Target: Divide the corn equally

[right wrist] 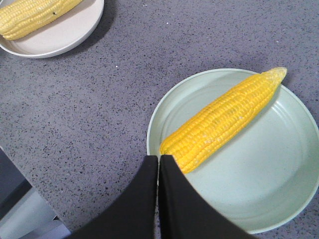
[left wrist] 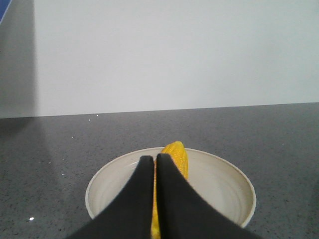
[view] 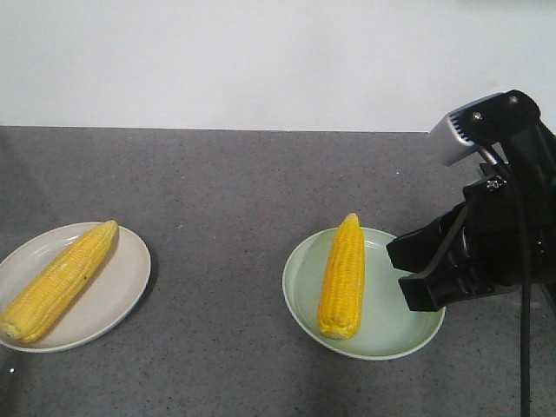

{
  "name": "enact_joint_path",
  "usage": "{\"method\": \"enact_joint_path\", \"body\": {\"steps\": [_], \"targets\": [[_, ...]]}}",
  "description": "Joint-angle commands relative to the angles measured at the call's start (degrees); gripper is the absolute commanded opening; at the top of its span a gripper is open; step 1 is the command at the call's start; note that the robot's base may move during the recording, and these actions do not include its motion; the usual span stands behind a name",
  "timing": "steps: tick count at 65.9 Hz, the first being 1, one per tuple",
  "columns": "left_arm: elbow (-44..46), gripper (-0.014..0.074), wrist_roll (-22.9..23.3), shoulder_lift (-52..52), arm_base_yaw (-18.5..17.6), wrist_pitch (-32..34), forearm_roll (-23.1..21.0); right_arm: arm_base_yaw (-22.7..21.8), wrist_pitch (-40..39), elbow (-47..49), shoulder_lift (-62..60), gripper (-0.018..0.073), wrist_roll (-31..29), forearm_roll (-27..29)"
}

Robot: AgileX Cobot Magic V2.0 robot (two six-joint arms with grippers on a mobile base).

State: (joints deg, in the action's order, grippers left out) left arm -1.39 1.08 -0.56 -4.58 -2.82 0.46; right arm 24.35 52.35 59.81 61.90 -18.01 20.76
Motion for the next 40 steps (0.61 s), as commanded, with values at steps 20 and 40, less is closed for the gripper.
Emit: {"method": "enact_joint_path", "body": {"steps": [20,40], "targets": [[1.05,-0.0008,1.14,-0.98,0.17,4.63,0.54,0.04,-2.50,1.39,-0.90,-0.0010,-0.40,1.07],[1.05,-0.0008,1.14,-0.98,0.17,4.63,0.54,0.04,-2.50,1.39,-0.90,-0.0010,-0.40,1.07]]}}
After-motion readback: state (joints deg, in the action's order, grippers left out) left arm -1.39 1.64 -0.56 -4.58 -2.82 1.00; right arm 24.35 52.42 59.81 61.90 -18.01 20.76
